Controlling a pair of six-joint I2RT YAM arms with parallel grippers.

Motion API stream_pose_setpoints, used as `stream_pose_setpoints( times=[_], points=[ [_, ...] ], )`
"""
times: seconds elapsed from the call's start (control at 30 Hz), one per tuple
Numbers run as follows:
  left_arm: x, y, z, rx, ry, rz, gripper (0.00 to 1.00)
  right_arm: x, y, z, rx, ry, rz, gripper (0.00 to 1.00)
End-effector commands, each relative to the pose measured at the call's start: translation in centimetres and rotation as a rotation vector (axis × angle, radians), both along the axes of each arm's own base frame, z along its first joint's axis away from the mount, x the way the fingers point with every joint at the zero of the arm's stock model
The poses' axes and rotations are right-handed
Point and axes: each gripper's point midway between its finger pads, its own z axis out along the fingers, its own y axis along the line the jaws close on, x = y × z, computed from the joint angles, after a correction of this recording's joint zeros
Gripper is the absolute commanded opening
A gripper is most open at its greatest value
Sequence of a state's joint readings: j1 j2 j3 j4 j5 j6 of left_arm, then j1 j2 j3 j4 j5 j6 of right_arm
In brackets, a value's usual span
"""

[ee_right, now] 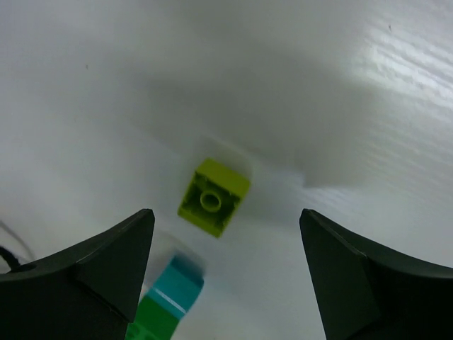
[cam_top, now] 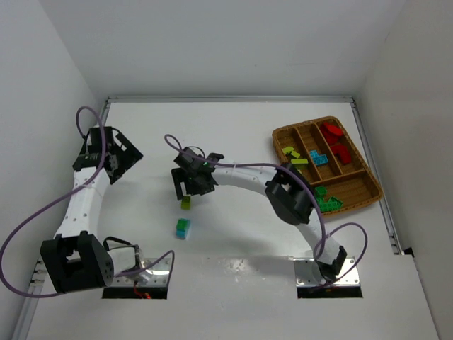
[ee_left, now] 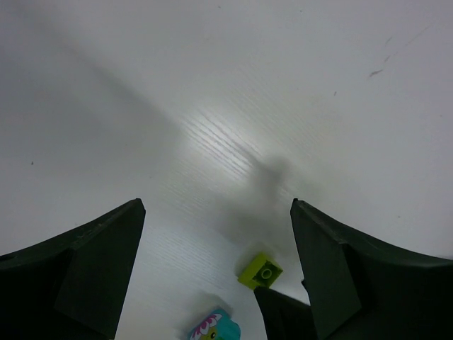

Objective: Sort the legos into containers by color

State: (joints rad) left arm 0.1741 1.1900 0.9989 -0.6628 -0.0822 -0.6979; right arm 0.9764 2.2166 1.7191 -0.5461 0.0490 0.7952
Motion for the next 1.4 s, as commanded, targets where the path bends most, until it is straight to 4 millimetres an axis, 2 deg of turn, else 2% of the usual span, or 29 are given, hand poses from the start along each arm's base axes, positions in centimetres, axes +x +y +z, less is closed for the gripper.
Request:
stream_pose_setpoints(
  times=[0.0, 0.07, 0.17, 0.2, 0.27, 0.3, 0.37, 0.4, 0.43, 0.47, 0.53, 0.57, 0.6, 0.63, 0.67, 0.7, 0.73, 0.77, 0.8, 0.83, 0.9, 0.93, 1.0, 1.03, 1.13, 1.23, 1.37],
  points=[
    [0.3, -0.4, 0.9, -0.038, -0.049, -0.006, 0.9, 1.0, 1.3, -0.2, 0.014, 0.016, -0.021, 0.84],
    [0.5, -0.4, 1.1, -0.036, -0.059, -0.006, 0.9, 0.3, 2.5, -0.4, 0.023, 0.02, 0.004, 0.84],
    [0.5, -0.6, 0.8, -0.045, -0.051, -0.012, 0.9, -0.1, 3.0, -1.8, -0.035, 0.026, 0.0, 0.74],
    [0.5, -0.6, 0.8, -0.045, -0.051, -0.012, 0.9, 0.1, 2.9, -2.1, -0.055, 0.021, -0.008, 0.65],
    [0.5, -0.6, 0.8, -0.045, -0.051, -0.012, 0.9, -0.2, 3.1, -2.3, -0.095, 0.0, -0.007, 0.56],
    [0.5, -0.6, 0.8, -0.045, -0.051, -0.012, 0.9, -0.1, 2.9, -2.6, -0.111, -0.001, -0.022, 0.44],
    [0.5, -0.6, 0.8, -0.045, -0.051, -0.012, 0.9, 0.4, 2.0, -2.8, -0.148, -0.027, -0.056, 0.32],
    [0.5, -0.6, 0.8, -0.045, -0.051, -0.012, 0.9, 0.8, 2.1, -1.2, -0.129, -0.054, -0.064, 0.26],
    [0.5, -0.6, 0.8, -0.045, -0.051, -0.012, 0.9, 1.0, 1.3, -1.1, -0.15, -0.073, -0.078, 0.18],
    [0.5, -0.6, 0.8, -0.045, -0.051, -0.012, 0.9, 1.9, 0.3, -0.5, -0.15, -0.075, -0.118, 0.15],
    [0.7, -0.5, 0.9, -0.043, -0.06, -0.012, 0.9, 3.0, -1.9, 1.8, -0.133, -0.118, -0.166, 0.1],
    [0.7, -0.7, 1.0, -0.049, -0.061, -0.019, 0.9, 4.3, -3.6, 2.7, -0.129, -0.134, -0.209, 0.09],
    [0.7, -0.7, 1.0, -0.049, -0.061, -0.019, 0.9, 4.5, -5.4, 2.2, -0.141, -0.136, -0.233, 0.09],
    [0.8, -0.9, 1.0, -0.057, -0.062, -0.026, 0.9, 5.1, -6.4, 5.0, -0.089, -0.166, -0.26, 0.09],
    [1.0, -0.8, 1.1, -0.055, -0.073, -0.026, 0.9, 6.0, -8.5, 4.5, -0.092, -0.164, -0.302, 0.09],
    [1.0, -1.0, 0.9, -0.066, -0.065, -0.034, 0.9, 6.1, -9.4, 4.9, -0.089, -0.159, -0.304, 0.13],
    [1.0, -1.0, 0.9, -0.066, -0.065, -0.034, 0.9, 6.4, -9.7, 6.3, -0.053, -0.175, -0.295, 0.22],
    [1.1, -1.2, 0.6, -0.075, -0.067, -0.043, 0.9, 6.1, -10.0, 6.3, -0.055, -0.164, -0.246, 0.24],
    [1.1, -1.2, 0.6, -0.075, -0.067, -0.043, 0.9, 5.6, -10.1, 6.2, -0.059, -0.159, -0.201, 0.25],
    [1.1, -1.2, 0.6, -0.075, -0.067, -0.043, 0.9, 5.4, -10.0, 6.6, -0.055, -0.166, -0.159, 0.32],
    [1.0, -1.2, 0.6, -0.068, -0.065, -0.05, 0.9, 3.1, -9.0, 6.2, -0.058, -0.15, 0.037, 0.36],
    [1.0, -1.2, 0.6, -0.068, -0.065, -0.05, 0.9, 1.9, -8.5, 5.8, -0.062, -0.144, 0.116, 0.45],
    [1.0, -1.2, 0.6, -0.062, -0.064, -0.057, 0.9, -2.0, -7.3, 4.9, -0.072, -0.138, 0.358, 0.54],
    [1.0, -1.2, 0.6, -0.062, -0.064, -0.057, 0.9, -3.3, -7.5, 3.9, -0.101, -0.135, 0.419, 0.6],
    [1.0, -1.3, 0.6, -0.068, -0.065, -0.064, 0.9, -6.4, -7.6, 2.3, -0.164, -0.14, 0.586, 0.68],
    [1.0, -1.3, 0.6, -0.068, -0.065, -0.064, 0.9, -7.1, -7.8, 1.6, -0.194, -0.16, 0.632, 0.71],
    [1.0, -1.3, 0.6, -0.068, -0.065, -0.064, 0.9, -7.4, -6.5, 0.5, -0.178, -0.17, 0.663, 0.74]
  ],
)
